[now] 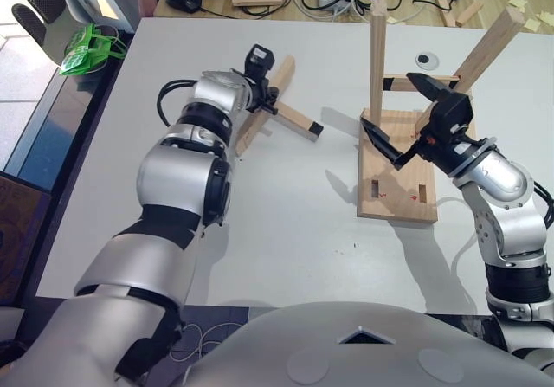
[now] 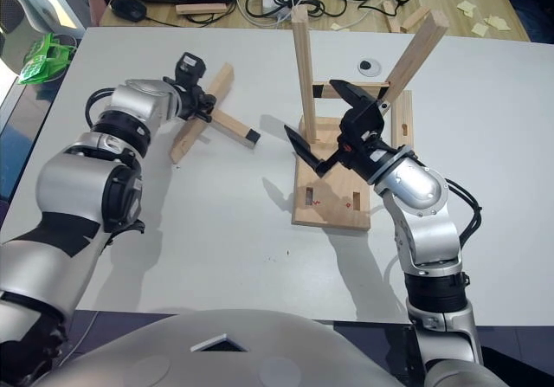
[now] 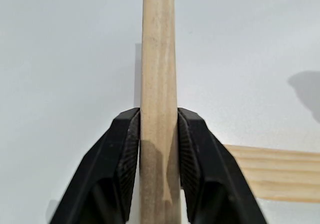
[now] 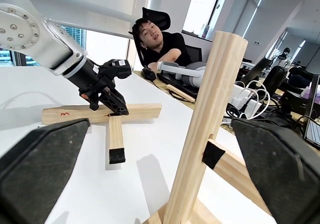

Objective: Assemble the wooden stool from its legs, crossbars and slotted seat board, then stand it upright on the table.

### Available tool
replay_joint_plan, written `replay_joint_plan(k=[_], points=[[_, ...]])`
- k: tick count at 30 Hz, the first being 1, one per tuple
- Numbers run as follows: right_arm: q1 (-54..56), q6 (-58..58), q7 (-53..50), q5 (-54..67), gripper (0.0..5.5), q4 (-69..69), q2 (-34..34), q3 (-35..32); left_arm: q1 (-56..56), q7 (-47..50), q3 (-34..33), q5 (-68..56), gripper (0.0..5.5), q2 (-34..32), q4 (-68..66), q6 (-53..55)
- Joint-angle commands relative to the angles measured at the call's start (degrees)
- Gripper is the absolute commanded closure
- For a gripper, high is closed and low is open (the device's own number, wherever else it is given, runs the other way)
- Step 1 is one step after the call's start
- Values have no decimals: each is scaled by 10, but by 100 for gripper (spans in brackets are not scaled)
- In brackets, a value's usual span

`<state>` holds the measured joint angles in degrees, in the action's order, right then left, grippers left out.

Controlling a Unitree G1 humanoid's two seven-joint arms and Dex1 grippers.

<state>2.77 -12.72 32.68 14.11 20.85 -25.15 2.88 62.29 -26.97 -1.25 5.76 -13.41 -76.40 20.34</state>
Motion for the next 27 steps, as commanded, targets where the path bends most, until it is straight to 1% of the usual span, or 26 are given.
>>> replay_joint_plan(k=[1,3,6,8,11,13,15,20,23,27], points=[[10,5,-2,0,10,-7,-6,-19,19,-5,-47,-45,447,-38,35,21],[24,-2,-6,5,10,-3,-3,-25,17,-5,-71,-72,447,-48,66,42],[45,-28,-9,25,10,16,4,-28,-3,3,-105,-115,447,-62,156,93],[56,-58,-8,52,10,32,4,-33,-32,12,-130,-147,447,-70,252,133],[82,-113,-11,107,10,49,-3,-56,-108,33,-191,-218,447,-69,465,214],[98,-137,-5,130,10,52,-13,-67,-150,50,-217,-258,447,-51,576,259],[112,-146,1,137,10,49,-21,-68,-183,66,-224,-283,447,-28,639,282],[111,-147,22,127,10,41,-43,-56,-283,131,-237,-355,448,66,789,329],[76,-150,55,122,10,43,-80,-57,-321,161,-237,-391,448,88,862,369],[-21,-122,150,98,10,-1,-173,-74,-353,190,-238,-426,448,99,930,403]])
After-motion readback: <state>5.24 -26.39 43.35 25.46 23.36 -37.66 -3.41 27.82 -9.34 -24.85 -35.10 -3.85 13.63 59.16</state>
